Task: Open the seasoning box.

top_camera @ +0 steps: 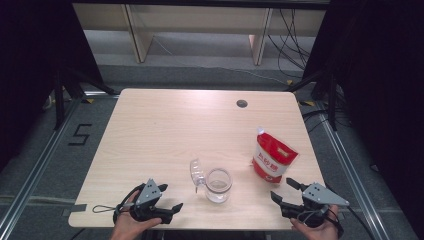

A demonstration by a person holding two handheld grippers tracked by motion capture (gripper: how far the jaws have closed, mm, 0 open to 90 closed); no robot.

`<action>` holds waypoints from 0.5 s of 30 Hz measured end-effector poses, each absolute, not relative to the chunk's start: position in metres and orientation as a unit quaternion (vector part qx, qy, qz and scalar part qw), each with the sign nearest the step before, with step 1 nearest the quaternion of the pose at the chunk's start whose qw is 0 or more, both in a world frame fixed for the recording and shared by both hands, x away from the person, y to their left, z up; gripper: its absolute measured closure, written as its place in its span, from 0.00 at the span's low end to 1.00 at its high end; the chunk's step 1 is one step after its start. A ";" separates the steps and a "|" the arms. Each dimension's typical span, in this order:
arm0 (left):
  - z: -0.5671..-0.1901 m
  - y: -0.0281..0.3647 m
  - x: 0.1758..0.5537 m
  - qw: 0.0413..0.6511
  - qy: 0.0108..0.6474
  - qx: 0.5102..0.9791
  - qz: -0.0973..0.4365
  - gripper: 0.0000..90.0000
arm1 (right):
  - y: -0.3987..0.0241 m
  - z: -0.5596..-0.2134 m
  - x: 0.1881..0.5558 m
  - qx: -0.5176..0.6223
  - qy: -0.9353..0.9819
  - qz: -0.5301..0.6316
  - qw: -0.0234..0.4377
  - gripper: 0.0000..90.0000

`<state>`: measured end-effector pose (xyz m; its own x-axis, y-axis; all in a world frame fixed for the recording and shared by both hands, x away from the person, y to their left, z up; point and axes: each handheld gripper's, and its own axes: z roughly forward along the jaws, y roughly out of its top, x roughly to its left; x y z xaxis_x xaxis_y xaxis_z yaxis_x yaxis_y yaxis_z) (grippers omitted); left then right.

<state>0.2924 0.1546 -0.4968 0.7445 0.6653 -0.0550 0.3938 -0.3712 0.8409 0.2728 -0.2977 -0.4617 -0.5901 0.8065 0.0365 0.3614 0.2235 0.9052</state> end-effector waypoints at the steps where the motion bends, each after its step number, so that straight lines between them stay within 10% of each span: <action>1: -0.497 0.154 0.292 0.458 0.334 0.812 0.143 0.20 | -0.300 -0.463 0.276 0.382 0.749 0.488 0.233 0.24; 15: -0.497 0.154 0.290 0.460 0.330 0.812 0.141 0.20 | -0.304 -0.473 0.292 0.415 0.735 0.477 0.244 0.19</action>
